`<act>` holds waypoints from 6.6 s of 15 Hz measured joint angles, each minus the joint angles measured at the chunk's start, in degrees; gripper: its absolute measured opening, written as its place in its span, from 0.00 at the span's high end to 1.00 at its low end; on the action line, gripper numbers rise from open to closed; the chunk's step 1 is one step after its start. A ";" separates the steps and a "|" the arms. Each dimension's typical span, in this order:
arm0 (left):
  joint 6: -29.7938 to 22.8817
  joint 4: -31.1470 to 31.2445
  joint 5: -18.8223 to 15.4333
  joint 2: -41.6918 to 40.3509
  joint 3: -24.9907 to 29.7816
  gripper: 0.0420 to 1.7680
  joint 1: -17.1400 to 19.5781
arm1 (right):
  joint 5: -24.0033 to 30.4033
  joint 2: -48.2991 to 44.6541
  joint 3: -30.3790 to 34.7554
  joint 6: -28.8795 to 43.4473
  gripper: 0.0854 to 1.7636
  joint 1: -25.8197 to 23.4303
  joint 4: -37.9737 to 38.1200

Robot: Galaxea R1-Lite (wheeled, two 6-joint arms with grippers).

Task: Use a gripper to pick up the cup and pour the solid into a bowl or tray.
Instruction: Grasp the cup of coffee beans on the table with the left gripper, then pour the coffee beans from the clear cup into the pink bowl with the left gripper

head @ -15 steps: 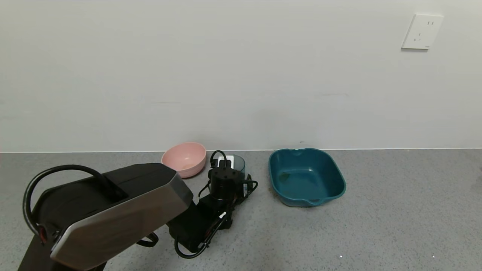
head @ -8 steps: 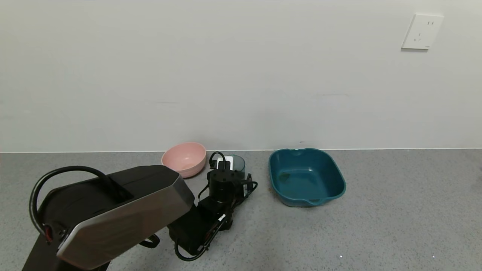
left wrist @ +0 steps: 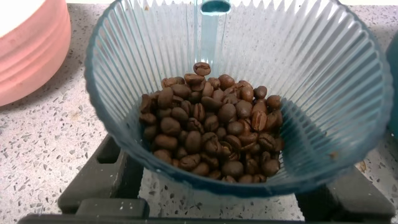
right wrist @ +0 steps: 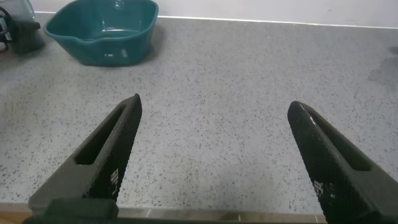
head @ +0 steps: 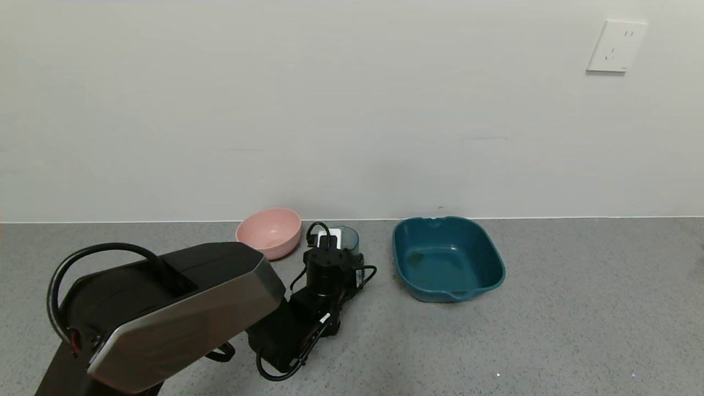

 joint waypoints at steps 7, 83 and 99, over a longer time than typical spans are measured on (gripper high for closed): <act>0.00 0.24 -0.05 -0.24 0.17 0.26 0.04 | -0.02 0.02 -0.02 0.00 0.03 0.00 0.00; 66.09 26.22 11.42 -17.81 -2.94 0.26 23.99 | -0.02 0.02 -0.02 0.00 0.03 0.00 0.00; 85.99 13.12 11.25 -13.76 -3.05 0.26 23.82 | 0.00 0.02 -0.02 0.00 0.03 0.00 0.01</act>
